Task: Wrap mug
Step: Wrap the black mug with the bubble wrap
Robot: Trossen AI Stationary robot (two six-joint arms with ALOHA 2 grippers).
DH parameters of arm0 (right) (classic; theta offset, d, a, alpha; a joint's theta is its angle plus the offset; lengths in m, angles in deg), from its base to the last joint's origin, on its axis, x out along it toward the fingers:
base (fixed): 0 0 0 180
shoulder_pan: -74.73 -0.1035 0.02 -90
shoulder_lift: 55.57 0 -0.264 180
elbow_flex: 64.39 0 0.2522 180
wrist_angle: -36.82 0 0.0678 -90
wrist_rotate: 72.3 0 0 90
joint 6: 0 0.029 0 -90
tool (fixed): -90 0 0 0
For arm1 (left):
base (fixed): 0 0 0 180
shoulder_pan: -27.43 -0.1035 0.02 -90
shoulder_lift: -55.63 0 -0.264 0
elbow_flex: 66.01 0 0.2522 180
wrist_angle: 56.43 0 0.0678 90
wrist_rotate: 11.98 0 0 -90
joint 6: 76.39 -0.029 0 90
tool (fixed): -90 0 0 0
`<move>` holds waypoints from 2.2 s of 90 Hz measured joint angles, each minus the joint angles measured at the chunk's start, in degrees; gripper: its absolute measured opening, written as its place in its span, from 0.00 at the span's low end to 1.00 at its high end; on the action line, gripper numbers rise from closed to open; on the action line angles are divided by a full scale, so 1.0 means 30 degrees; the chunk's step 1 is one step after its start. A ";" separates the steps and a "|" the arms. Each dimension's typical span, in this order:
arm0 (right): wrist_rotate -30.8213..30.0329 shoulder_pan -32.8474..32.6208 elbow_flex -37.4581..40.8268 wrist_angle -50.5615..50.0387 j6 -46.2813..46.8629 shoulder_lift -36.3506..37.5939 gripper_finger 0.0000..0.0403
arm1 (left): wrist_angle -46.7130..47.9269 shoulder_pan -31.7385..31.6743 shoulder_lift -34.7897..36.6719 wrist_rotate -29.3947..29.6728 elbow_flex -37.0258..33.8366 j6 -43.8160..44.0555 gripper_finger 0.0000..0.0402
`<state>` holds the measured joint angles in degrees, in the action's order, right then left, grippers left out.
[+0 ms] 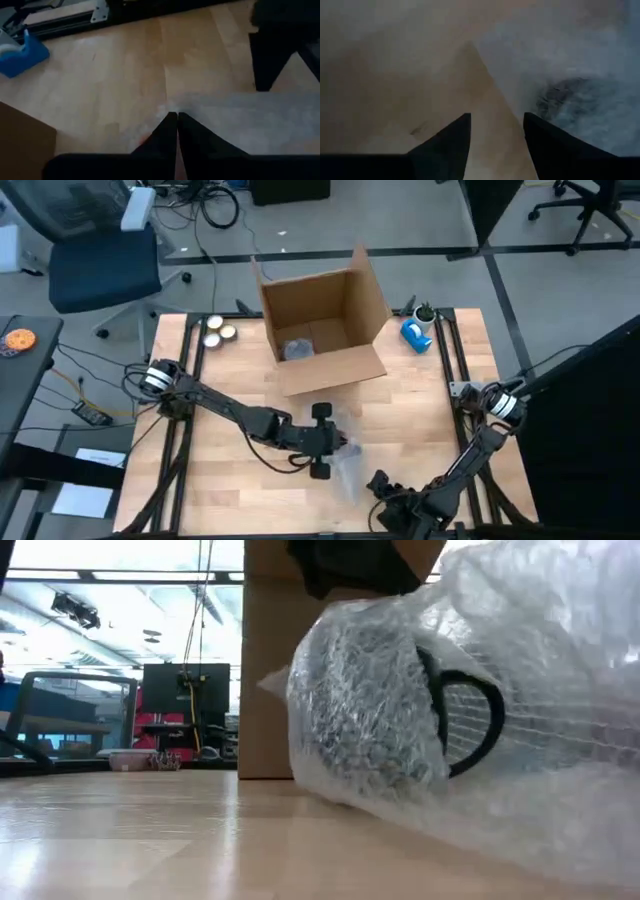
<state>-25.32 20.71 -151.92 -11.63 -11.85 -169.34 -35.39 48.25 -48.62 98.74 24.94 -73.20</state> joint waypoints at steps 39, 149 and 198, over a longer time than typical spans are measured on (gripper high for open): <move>0.0067 0.0782 0.1439 0.7175 -0.9737 -0.0171 0.39 | 0.0482 -0.0504 -0.0187 -0.0006 -0.0043 0.0579 0.00; -0.0999 0.1205 0.3858 0.8985 -1.2912 -0.0025 0.39 | 0.0482 -0.0816 -0.0892 -0.0536 -0.0845 0.1531 0.00; -0.2171 0.1597 0.3874 1.0441 -1.4284 -0.0153 0.38 | 0.0431 -0.0941 -0.0901 -0.0610 -0.0838 0.1512 0.00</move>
<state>-31.83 25.50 -140.30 19.70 -54.71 -169.80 -34.10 45.43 -51.33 96.91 22.43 -68.67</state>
